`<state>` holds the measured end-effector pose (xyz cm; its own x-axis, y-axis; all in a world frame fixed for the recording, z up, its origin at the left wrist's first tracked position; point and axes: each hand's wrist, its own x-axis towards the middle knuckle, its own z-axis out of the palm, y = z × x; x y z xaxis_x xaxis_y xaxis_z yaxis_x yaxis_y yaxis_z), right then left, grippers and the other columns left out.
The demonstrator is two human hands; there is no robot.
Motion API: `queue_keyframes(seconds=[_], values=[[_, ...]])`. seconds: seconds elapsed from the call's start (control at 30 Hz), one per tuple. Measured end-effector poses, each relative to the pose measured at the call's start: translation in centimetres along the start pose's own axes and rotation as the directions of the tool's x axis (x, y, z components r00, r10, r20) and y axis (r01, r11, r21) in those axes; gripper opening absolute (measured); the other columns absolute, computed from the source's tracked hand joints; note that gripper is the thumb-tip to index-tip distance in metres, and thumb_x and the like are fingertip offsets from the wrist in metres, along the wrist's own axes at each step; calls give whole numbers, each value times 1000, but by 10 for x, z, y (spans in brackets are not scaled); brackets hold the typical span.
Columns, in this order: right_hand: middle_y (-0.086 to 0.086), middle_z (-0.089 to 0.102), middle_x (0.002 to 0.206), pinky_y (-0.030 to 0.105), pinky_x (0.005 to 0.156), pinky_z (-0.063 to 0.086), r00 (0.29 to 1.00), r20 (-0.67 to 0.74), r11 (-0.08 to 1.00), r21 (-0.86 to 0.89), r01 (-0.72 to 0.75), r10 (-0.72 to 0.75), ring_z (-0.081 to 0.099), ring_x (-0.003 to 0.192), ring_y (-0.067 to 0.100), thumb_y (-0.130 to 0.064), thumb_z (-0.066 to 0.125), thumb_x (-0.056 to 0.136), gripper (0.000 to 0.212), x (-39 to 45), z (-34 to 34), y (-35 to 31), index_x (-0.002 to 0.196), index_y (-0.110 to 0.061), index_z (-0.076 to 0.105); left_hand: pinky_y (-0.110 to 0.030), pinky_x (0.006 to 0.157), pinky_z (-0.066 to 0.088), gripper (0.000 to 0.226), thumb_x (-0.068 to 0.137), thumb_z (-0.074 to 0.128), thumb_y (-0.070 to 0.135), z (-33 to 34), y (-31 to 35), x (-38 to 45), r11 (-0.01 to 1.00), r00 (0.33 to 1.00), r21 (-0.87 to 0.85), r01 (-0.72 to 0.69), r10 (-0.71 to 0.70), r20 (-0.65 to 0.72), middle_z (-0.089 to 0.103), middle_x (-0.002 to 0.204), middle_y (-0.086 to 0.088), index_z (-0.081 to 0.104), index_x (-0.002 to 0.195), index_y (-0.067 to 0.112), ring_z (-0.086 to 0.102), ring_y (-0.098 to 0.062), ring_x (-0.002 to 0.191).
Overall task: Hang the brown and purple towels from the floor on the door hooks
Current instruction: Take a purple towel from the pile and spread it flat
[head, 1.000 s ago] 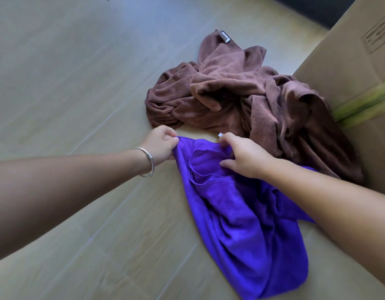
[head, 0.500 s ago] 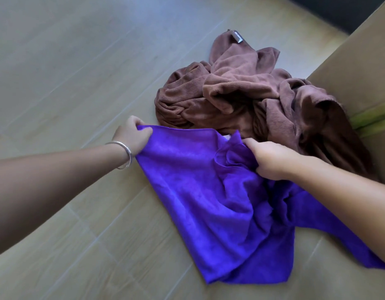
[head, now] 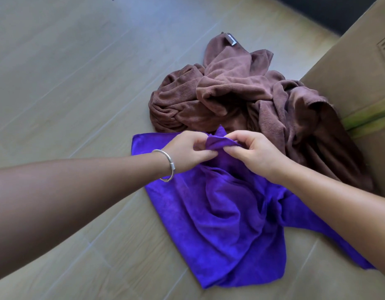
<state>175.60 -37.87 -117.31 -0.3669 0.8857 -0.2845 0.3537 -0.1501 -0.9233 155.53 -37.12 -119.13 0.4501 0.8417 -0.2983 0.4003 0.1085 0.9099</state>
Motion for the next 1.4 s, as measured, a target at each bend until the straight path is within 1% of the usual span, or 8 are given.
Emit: queue_keyframes(seconds=[0.17,0.3,0.5,0.67,0.83,1.0,1.3,1.4], values=[[3,72,81,42,77,53,990,42,946,-303,-114,133,60,70,8,-25,74,82,11,8,-15,15,86,-17,69,-57,81,52,4,90,65,14,-7,-6,2,928,949,-343,144,-228,-218,67,89,-17,62,88,15,60,-26,82],[6,70,78,46,76,51,956,134,908,-372,-194,259,55,68,10,-29,73,83,18,7,-22,26,84,-12,68,-35,71,48,10,92,62,18,-29,-20,1,957,843,-269,111,-234,-484,63,75,-1,65,82,19,55,-16,72],[-9,66,71,15,62,42,977,119,824,-560,-81,176,54,60,-5,-34,75,78,12,11,-22,18,78,-30,64,-32,63,45,15,93,59,26,-68,-45,-12,969,774,-189,160,-242,-585,60,70,3,61,78,24,53,-12,64],[-12,58,64,18,58,39,991,129,789,-612,54,31,53,61,-1,-35,73,78,15,11,-18,5,75,-27,60,-43,71,49,18,96,54,23,-91,-46,-17,884,660,-448,132,-415,-626,61,79,-9,59,80,22,56,-23,72],[-15,66,83,18,75,47,997,60,861,-504,67,-43,61,80,-1,-54,71,74,31,23,0,-8,97,-34,65,-24,59,56,13,95,58,17,-63,-22,-14,861,824,-505,62,-330,-461,72,70,2,67,85,16,66,-9,60],[-9,65,108,24,87,52,973,205,904,-428,-10,107,64,92,3,-22,80,72,49,37,11,-3,116,-28,59,-24,61,56,16,96,56,15,-44,-5,-8,843,871,-537,33,-288,-398,72,72,1,69,86,17,65,-10,63],[-6,59,73,30,67,42,973,214,596,-793,123,85,60,86,26,-38,70,77,21,24,-10,7,79,-25,55,-26,62,44,17,94,58,30,-114,-29,-22,928,455,-369,47,-349,-819,55,68,4,64,81,22,50,-12,64],[-5,58,66,35,67,48,990,143,693,-713,108,-7,58,73,21,-44,68,76,25,24,-11,-4,72,-25,53,-23,58,41,20,93,57,37,-132,-36,-32,949,358,-300,97,-315,-879,51,63,10,63,79,25,45,-4,54]])
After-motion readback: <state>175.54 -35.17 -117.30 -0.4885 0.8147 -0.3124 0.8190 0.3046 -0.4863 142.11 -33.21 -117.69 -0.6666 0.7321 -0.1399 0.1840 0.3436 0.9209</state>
